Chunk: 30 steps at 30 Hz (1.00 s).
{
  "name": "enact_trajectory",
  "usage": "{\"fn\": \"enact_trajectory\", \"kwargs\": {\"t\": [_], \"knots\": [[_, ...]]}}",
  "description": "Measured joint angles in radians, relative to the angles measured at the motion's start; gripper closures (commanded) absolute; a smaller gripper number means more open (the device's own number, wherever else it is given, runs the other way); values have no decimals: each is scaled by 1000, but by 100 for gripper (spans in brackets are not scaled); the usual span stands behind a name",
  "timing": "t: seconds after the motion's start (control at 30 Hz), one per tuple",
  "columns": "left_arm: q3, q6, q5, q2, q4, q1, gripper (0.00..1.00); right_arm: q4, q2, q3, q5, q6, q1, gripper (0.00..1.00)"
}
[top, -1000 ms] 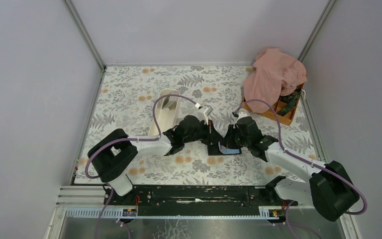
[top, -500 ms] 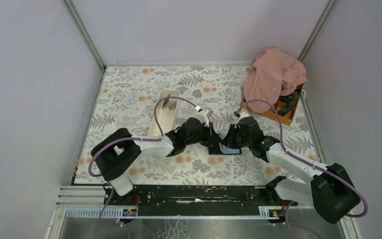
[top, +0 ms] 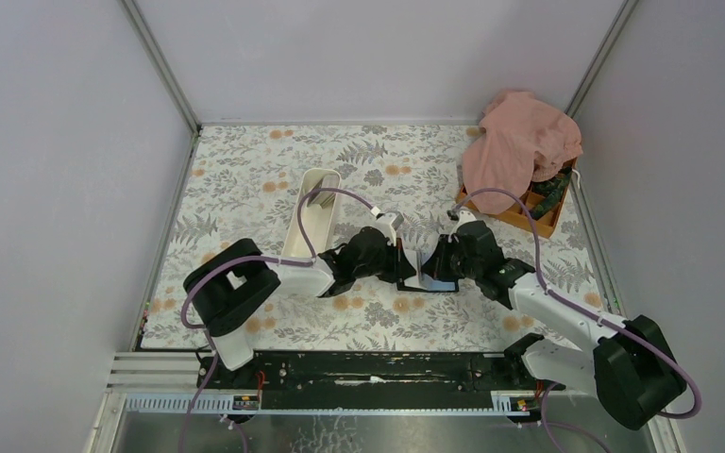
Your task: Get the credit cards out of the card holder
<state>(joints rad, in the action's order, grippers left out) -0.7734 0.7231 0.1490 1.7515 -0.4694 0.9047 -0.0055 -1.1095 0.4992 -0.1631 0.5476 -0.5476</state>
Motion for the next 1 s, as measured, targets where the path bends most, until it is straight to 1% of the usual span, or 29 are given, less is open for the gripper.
{"fn": "enact_trajectory", "kwargs": {"t": [0.33, 0.4, 0.53, 0.57, 0.63, 0.67, 0.73, 0.77, 0.83, 0.9, 1.0], "knots": [[-1, 0, -19, 23, 14, 0, 99, -42, 41, 0, 15, -1, 19, 99], [-3, 0, -19, 34, 16, 0, 99, -54, 49, 0, 22, -2, 20, 96], [-16, 0, -19, 56, 17, 0, 99, -82, 68, 0, 49, -4, 21, 84], [-19, 0, -19, 58, 17, 0, 99, -89, 72, -1, 59, -4, 22, 83], [-23, 0, -19, 63, 17, 0, 99, -102, 84, -2, 83, -5, 23, 85], [-26, 0, -19, 65, 18, 0, 99, -109, 88, -2, 95, -6, 23, 87], [-31, 0, -18, 69, 17, 0, 100, -126, 95, -2, 120, -8, 23, 95], [-32, 0, -18, 72, 17, 0, 100, -133, 97, -2, 129, -10, 23, 97], [-35, 0, -18, 80, 16, 0, 100, -144, 99, -3, 146, -12, 24, 97], [-39, 0, -17, 89, 18, 0, 100, -151, 101, -5, 155, -13, 24, 91], [-50, 1, -13, 102, 17, 0, 100, -162, 103, -5, 167, -13, 24, 72]]}}
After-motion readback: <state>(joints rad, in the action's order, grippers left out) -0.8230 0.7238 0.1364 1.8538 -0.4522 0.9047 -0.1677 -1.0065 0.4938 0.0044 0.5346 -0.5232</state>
